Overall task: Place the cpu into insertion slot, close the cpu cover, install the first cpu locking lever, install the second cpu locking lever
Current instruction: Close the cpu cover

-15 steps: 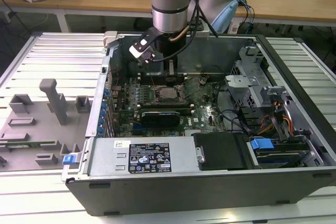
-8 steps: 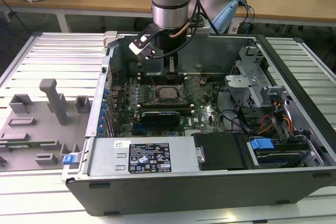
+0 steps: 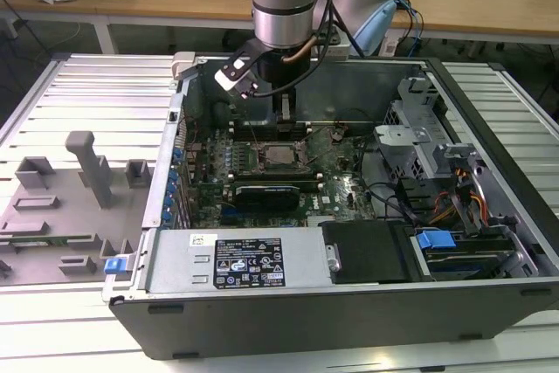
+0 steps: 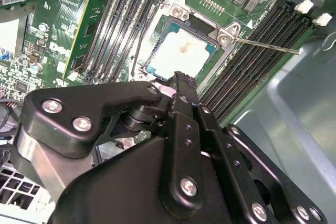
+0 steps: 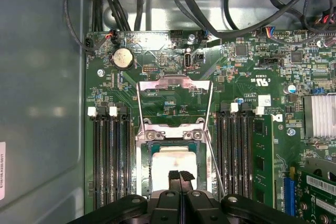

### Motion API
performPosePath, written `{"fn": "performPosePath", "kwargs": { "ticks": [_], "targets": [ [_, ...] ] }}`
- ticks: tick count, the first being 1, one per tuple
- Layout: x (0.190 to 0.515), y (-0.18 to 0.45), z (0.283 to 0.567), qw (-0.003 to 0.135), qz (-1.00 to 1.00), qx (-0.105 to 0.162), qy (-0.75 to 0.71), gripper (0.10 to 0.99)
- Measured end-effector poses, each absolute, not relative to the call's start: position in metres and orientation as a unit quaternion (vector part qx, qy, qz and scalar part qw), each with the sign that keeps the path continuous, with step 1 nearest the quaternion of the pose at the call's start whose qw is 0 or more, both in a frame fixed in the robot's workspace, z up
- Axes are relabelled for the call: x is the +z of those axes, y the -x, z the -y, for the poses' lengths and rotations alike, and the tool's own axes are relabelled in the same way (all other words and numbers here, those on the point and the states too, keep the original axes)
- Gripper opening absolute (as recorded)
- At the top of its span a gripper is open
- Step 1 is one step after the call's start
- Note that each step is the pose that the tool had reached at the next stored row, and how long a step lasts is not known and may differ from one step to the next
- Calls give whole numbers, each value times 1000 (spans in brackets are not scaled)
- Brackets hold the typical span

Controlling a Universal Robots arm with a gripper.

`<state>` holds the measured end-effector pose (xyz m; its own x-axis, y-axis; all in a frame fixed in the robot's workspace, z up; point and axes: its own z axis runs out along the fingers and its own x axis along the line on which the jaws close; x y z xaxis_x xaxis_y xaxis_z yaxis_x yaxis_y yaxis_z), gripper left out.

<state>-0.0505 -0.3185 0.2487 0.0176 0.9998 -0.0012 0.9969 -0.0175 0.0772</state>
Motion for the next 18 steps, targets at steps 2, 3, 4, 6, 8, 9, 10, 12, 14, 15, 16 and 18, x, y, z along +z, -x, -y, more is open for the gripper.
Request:
{"fn": "performPosePath", "kwargs": {
  "ticks": [2, 3, 4, 6, 8, 9, 10, 12, 14, 15, 16, 18],
  "targets": [
    [249, 50, 319, 28, -700, 27, -713, 106],
    [249, 49, 319, 28, -700, 27, -713, 106],
    [249, 48, 319, 28, -700, 27, -713, 106],
    [249, 45, 319, 28, -700, 27, -713, 106],
    [249, 40, 319, 28, -700, 26, -713, 106],
    [249, 38, 319, 28, -700, 26, -713, 106],
    [249, 37, 319, 28, -700, 26, -713, 106],
    [256, 37, 319, 28, -700, 26, -713, 106],
    [264, 36, 319, 28, -700, 26, -713, 106],
    [264, 31, 319, 27, -700, 26, -713, 106],
    [264, 26, 319, 27, -700, 25, -713, 106],
    [264, 18, 319, 26, -700, 24, -713, 106]
  ]
}}
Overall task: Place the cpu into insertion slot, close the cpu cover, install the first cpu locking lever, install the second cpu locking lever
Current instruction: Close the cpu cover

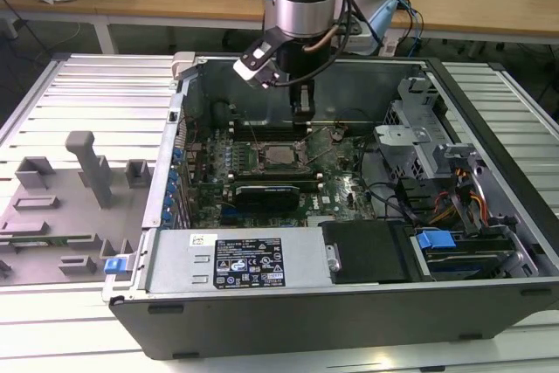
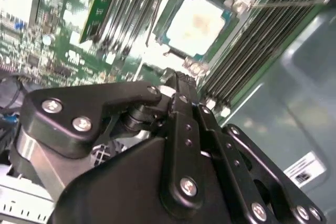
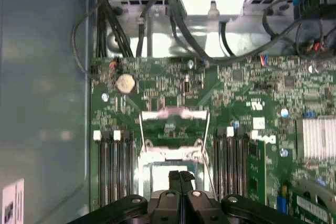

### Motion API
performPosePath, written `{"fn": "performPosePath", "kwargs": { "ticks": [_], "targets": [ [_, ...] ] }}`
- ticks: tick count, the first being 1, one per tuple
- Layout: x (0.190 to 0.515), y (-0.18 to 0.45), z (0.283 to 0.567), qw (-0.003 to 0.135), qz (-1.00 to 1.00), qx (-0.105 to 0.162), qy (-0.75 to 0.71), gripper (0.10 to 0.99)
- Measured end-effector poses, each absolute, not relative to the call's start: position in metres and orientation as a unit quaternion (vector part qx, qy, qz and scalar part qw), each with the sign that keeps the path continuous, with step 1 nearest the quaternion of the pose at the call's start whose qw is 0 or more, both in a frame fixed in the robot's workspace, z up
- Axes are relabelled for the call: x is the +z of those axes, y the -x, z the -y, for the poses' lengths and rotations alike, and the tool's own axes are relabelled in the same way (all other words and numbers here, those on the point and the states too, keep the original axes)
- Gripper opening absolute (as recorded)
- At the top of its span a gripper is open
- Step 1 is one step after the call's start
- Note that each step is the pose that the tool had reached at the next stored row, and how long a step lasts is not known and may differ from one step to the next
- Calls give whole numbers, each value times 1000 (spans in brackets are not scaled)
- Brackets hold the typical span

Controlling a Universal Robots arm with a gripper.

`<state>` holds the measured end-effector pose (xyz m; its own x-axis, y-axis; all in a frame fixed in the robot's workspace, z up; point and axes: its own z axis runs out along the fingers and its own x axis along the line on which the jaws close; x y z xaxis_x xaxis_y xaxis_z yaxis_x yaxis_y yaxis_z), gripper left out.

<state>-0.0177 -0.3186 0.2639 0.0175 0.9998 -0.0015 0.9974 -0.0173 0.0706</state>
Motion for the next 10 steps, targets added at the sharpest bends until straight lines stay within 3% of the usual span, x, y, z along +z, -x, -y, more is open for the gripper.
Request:
{"fn": "performPosePath", "kwargs": {
  "ticks": [10],
  "targets": [
    [264, -41, 319, 20, -701, 18, -713, 106]
  ]
}}
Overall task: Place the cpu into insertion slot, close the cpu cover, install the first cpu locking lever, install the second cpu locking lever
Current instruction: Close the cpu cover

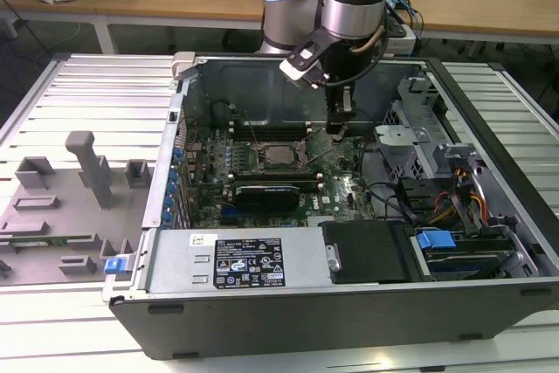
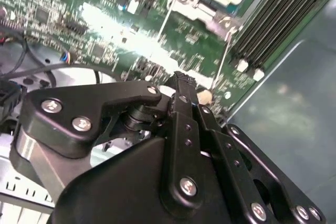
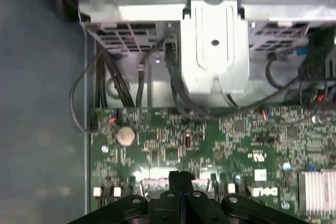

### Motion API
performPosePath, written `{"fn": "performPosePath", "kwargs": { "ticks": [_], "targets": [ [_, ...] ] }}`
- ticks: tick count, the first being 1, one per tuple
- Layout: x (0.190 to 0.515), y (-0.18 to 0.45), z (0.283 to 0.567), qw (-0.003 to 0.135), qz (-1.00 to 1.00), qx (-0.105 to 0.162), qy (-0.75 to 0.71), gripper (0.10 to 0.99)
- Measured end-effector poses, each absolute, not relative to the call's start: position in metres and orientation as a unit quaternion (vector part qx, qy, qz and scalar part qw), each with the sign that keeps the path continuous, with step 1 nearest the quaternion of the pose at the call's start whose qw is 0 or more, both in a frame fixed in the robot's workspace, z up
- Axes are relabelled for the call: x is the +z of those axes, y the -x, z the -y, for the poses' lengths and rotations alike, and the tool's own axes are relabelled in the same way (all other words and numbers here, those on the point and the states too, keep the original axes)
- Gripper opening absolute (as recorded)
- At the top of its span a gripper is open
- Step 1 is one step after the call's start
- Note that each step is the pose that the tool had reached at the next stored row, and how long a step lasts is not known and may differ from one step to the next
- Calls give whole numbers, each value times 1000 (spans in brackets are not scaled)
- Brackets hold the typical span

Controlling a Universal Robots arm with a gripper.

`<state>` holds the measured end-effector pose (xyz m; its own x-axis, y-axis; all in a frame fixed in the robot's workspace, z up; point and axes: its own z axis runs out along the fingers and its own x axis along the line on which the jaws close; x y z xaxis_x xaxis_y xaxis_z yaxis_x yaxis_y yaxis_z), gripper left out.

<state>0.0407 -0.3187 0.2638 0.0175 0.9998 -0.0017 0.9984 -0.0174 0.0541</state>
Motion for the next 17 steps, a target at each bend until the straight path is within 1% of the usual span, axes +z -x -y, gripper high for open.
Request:
{"fn": "performPosePath", "kwargs": {
  "ticks": [5, 10, 17],
  "targets": [
    [263, -52, 319, 17, -701, 15, -713, 106],
    [255, -58, 319, 8, -701, 7, -713, 106],
    [248, -60, 319, 5, -712, 8, -702, 106]
  ]
}}
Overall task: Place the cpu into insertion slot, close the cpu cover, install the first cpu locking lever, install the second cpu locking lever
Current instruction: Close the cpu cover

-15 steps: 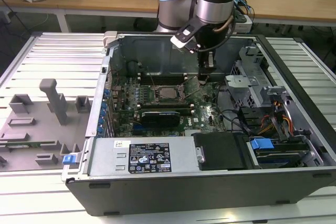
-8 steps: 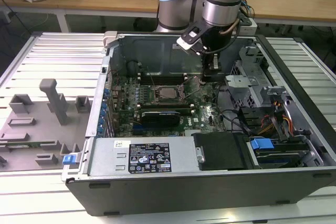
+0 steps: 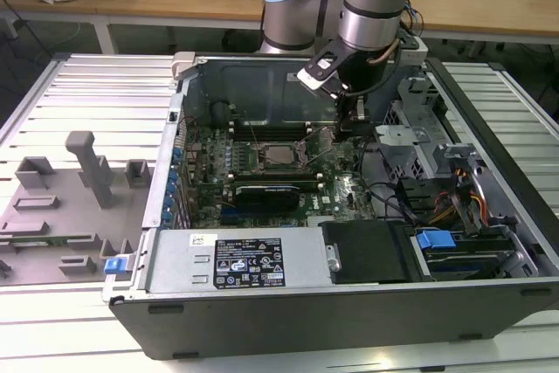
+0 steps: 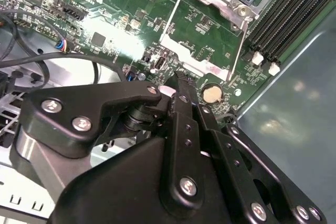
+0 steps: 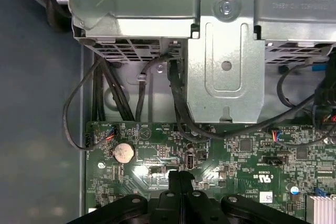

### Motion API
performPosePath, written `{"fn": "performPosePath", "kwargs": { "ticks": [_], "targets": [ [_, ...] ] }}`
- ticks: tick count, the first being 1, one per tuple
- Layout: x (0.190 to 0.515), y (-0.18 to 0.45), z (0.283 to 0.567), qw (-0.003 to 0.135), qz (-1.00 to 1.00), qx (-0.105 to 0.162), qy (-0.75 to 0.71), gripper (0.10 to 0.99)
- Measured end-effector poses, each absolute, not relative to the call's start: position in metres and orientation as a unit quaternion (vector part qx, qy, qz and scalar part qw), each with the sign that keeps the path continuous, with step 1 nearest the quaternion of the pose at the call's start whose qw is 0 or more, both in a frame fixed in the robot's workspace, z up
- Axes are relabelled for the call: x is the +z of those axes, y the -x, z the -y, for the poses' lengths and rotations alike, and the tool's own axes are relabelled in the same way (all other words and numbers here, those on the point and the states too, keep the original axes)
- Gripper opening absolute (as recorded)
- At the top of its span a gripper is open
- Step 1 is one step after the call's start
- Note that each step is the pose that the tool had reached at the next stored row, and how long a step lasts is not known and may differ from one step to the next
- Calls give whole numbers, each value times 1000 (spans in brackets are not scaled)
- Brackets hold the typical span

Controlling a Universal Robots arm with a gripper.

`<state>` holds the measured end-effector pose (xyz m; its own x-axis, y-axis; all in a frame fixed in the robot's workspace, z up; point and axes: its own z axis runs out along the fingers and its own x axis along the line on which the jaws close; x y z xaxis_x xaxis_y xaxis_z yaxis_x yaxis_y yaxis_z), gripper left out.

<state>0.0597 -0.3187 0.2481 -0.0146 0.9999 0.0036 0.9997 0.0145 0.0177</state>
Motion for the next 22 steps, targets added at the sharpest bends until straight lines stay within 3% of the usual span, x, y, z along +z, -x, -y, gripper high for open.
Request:
{"fn": "performPosePath", "kwargs": {
  "ticks": [8, 11, 22],
  "targets": [
    [245, -60, 319, 1, -713, 9, -701, 106],
    [245, -60, 319, -25, -713, -14, -701, 106],
    [245, -47, 318, -22, -713, -11, -701, 106]
  ]
}}
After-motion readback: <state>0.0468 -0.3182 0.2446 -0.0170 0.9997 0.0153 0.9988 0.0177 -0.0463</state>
